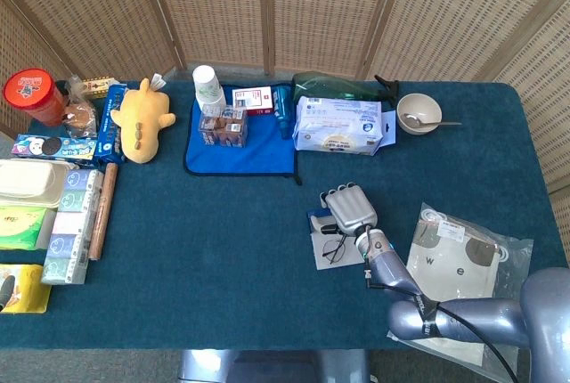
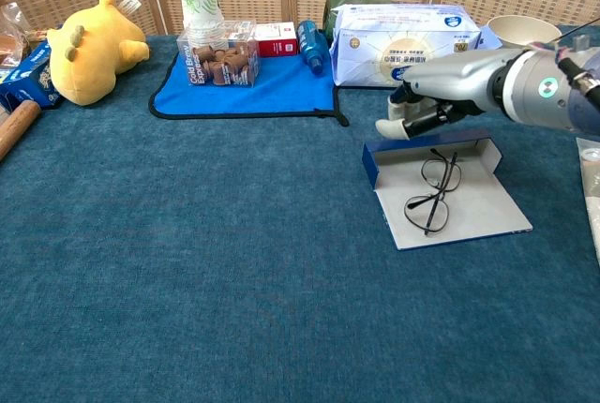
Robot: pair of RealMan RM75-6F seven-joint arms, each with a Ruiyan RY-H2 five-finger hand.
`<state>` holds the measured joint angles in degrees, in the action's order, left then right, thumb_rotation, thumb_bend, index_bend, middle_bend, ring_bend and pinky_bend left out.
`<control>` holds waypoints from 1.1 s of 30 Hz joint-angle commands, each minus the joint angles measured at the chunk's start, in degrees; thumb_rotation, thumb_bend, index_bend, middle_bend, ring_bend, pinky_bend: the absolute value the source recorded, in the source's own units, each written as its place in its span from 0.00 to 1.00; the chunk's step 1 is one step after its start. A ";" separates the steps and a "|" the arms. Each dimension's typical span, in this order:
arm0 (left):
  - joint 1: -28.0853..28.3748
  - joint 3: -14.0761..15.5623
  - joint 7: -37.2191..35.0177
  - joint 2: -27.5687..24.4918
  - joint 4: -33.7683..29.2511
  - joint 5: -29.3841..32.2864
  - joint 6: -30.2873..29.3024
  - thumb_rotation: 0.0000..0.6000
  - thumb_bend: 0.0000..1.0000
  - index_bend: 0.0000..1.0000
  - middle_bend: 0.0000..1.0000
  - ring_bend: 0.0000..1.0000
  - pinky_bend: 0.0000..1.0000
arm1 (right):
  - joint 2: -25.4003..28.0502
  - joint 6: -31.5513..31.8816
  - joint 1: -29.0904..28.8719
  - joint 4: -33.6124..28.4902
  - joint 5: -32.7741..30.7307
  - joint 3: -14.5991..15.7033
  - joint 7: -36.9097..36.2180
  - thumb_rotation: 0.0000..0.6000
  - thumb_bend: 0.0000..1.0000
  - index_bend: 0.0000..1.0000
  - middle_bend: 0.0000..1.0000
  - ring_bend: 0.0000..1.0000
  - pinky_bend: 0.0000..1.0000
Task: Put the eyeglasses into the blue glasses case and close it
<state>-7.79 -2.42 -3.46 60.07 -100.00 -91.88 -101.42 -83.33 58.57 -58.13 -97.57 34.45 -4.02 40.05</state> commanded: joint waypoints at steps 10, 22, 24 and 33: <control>0.11 0.27 0.04 0.27 0.11 -0.24 0.22 1.00 0.29 0.21 0.13 0.00 0.00 | 4.43 8.52 10.17 -2.87 27.93 3.89 -11.37 0.56 0.32 0.13 0.27 0.20 0.27; 0.32 0.17 1.17 -0.09 -0.86 -0.77 -0.02 1.00 0.29 0.21 0.13 0.00 0.00 | -2.88 10.86 15.05 8.18 35.62 3.46 -18.74 0.59 0.18 0.11 0.23 0.16 0.25; 0.28 0.22 1.30 -0.13 -0.99 -0.78 -0.04 1.00 0.29 0.21 0.13 0.00 0.00 | -3.65 10.65 15.32 9.44 36.18 3.10 -19.60 0.59 0.17 0.11 0.23 0.16 0.25; -0.05 0.38 1.74 -0.46 -1.43 -0.74 -0.42 1.00 0.29 0.21 0.13 0.00 0.00 | -6.60 8.79 16.03 13.82 37.46 1.44 -22.56 0.60 0.17 0.12 0.23 0.16 0.25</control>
<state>-7.80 -2.04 -1.75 59.65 -101.41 -92.61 -101.79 -89.47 67.75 -42.20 -84.33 71.72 -2.24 17.98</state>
